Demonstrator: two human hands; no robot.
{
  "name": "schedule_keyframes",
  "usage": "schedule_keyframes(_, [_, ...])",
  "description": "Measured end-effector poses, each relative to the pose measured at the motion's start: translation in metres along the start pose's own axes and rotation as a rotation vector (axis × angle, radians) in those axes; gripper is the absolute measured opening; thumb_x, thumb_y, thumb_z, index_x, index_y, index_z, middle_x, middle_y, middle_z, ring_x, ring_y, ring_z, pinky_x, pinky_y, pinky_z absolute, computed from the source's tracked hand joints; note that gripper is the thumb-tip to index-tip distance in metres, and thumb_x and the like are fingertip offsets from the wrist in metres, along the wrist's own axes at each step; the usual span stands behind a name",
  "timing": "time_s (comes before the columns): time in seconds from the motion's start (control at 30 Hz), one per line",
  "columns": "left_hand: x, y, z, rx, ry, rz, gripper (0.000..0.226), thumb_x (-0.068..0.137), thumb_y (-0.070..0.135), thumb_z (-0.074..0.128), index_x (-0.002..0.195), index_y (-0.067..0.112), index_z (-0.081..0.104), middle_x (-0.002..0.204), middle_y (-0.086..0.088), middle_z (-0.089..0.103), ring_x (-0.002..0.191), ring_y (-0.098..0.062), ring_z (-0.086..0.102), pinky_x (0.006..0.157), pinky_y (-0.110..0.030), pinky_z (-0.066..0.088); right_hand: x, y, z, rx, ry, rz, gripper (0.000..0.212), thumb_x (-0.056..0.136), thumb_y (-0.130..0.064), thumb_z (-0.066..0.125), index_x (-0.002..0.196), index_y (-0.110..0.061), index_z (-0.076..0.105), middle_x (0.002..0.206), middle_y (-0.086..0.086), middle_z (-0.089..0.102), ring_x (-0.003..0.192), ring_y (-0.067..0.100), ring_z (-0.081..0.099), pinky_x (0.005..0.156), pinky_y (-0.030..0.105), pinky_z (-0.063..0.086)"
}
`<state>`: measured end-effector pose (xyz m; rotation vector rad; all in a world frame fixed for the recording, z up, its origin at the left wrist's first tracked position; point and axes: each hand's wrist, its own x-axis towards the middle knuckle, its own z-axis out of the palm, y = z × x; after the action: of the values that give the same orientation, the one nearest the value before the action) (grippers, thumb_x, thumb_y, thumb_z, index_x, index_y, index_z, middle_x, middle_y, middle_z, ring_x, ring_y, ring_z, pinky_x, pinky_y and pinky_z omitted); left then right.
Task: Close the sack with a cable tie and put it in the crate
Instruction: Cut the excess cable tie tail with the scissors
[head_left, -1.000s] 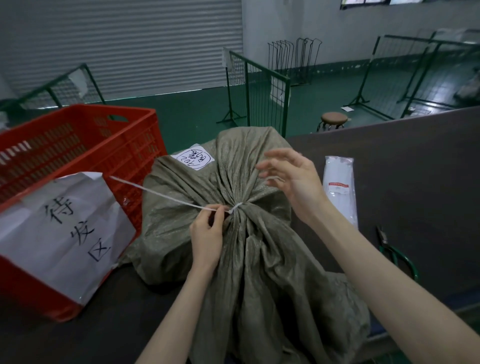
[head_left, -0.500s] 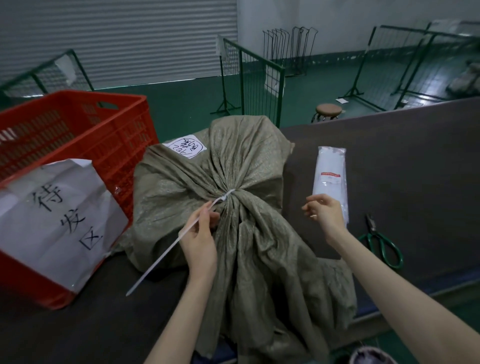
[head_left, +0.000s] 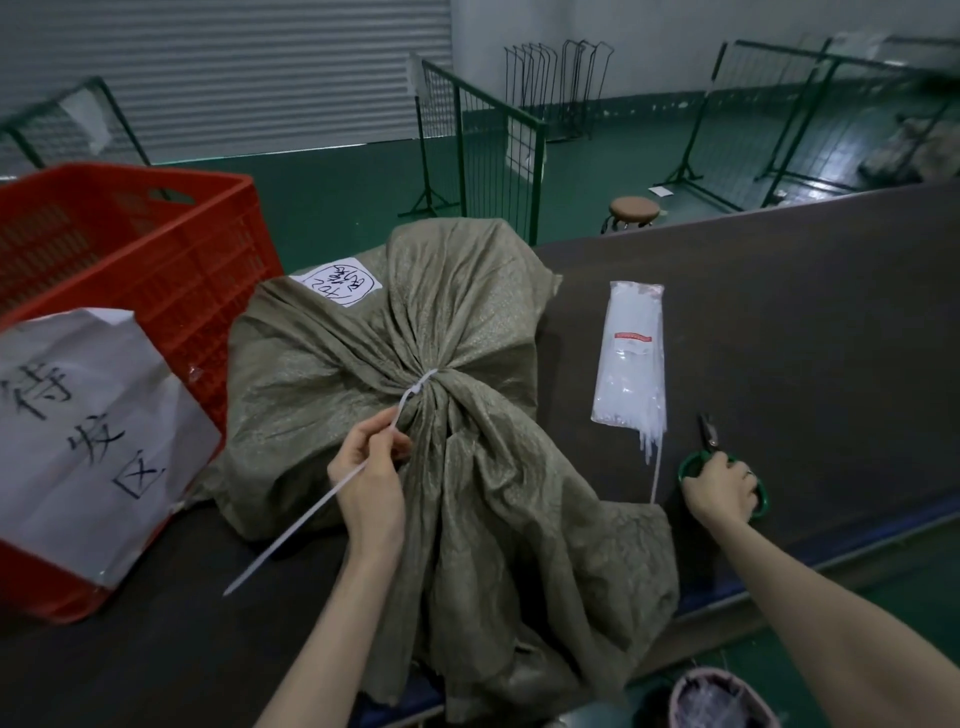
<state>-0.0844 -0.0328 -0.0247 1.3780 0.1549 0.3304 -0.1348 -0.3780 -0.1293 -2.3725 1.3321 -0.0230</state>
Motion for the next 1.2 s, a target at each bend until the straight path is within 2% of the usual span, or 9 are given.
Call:
schedule_keyframes(0.13, [0.002,0.0,-0.002,0.02,-0.013,-0.005,0.024,0.087,-0.002,0.049,0.087,0.012,0.069,0.066,-0.005,0.056,0.058,-0.002,0.053,0.057,-0.012,0.045,-0.004,0.005,0.005,-0.026,0.136,-0.017,0.033,0.084,-0.011,0.057,0.113,0.003,0.047,0.128,0.029,0.04,0.119,0.044,0.036,0.098,0.049,0.031])
schedule_keyframes(0.33, [0.002,-0.006,-0.002,0.039,-0.015,-0.022,0.023,0.088,-0.003,0.048,0.09,0.009,0.067,0.066,-0.006,0.055,0.058,-0.004,0.052,0.057,-0.013,0.045,0.0,0.01,0.004,-0.025,0.106,0.026,0.044,0.086,-0.014,0.06,0.12,0.005,0.041,0.129,0.032,0.039,0.119,0.046,0.038,0.098,0.051,0.034])
schedule_keyframes(0.5, [0.002,-0.01,0.001,0.042,-0.007,-0.032,0.024,0.087,-0.006,0.047,0.089,0.01,0.065,0.067,-0.006,0.054,0.057,-0.003,0.051,0.057,-0.014,0.044,0.004,0.005,0.0,0.097,0.036,0.06,0.055,0.082,-0.009,0.065,0.123,0.006,0.032,0.128,0.036,0.038,0.116,0.053,0.041,0.093,0.055,0.039])
schedule_keyframes(0.63, [0.004,-0.01,0.002,0.044,-0.014,-0.026,0.022,0.087,-0.005,0.047,0.092,0.008,0.065,0.068,-0.007,0.054,0.058,-0.004,0.051,0.056,-0.014,0.044,0.002,0.001,-0.004,0.192,-0.005,0.122,0.064,0.079,-0.01,0.068,0.126,0.003,0.026,0.129,0.037,0.04,0.116,0.052,0.044,0.092,0.053,0.041])
schedule_keyframes(0.77, [0.005,-0.008,0.005,0.04,-0.016,-0.023,0.022,0.088,-0.006,0.046,0.096,0.004,0.063,0.067,-0.007,0.052,0.056,-0.002,0.05,0.056,-0.013,0.043,-0.005,-0.009,-0.006,0.305,0.027,0.143,0.057,0.081,-0.009,0.064,0.124,-0.003,0.027,0.124,0.033,0.048,0.109,0.049,0.052,0.087,0.05,0.044])
schedule_keyframes(0.97, [0.003,-0.006,0.005,0.034,-0.027,-0.043,0.021,0.088,-0.003,0.047,0.099,0.003,0.064,0.068,-0.007,0.052,0.061,-0.008,0.05,0.058,-0.016,0.044,-0.025,-0.046,-0.017,0.556,0.05,-0.078,0.039,0.083,-0.016,0.059,0.12,-0.013,0.046,0.112,0.02,0.062,0.102,0.038,0.058,0.083,0.043,0.046])
schedule_keyframes(1.03, [0.005,-0.004,0.004,0.042,-0.028,-0.043,0.021,0.088,-0.003,0.047,0.097,0.004,0.064,0.067,-0.007,0.051,0.06,-0.008,0.05,0.058,-0.017,0.044,-0.036,-0.066,-0.026,0.677,0.018,-0.14,0.036,0.083,-0.01,0.057,0.117,-0.016,0.049,0.093,0.011,0.064,0.082,0.028,0.06,0.068,0.036,0.049])
schedule_keyframes(1.1, [0.006,-0.001,0.002,0.049,-0.035,-0.05,0.021,0.088,-0.002,0.047,0.095,0.007,0.065,0.067,-0.006,0.052,0.061,-0.009,0.051,0.06,-0.02,0.044,-0.048,-0.087,-0.035,0.798,-0.024,-0.19,0.037,0.084,-0.003,0.056,0.118,-0.015,0.049,0.077,0.001,0.057,0.067,0.017,0.055,0.053,0.028,0.042])
schedule_keyframes(1.2, [0.009,0.003,-0.002,0.04,-0.036,-0.067,0.021,0.088,-0.001,0.048,0.09,0.01,0.066,0.065,-0.005,0.052,0.061,-0.009,0.051,0.061,-0.022,0.044,-0.072,-0.122,-0.049,1.009,-0.142,-0.268,0.038,0.084,0.005,0.051,0.113,-0.019,0.05,0.077,0.001,0.054,0.064,0.014,0.053,0.048,0.023,0.039])
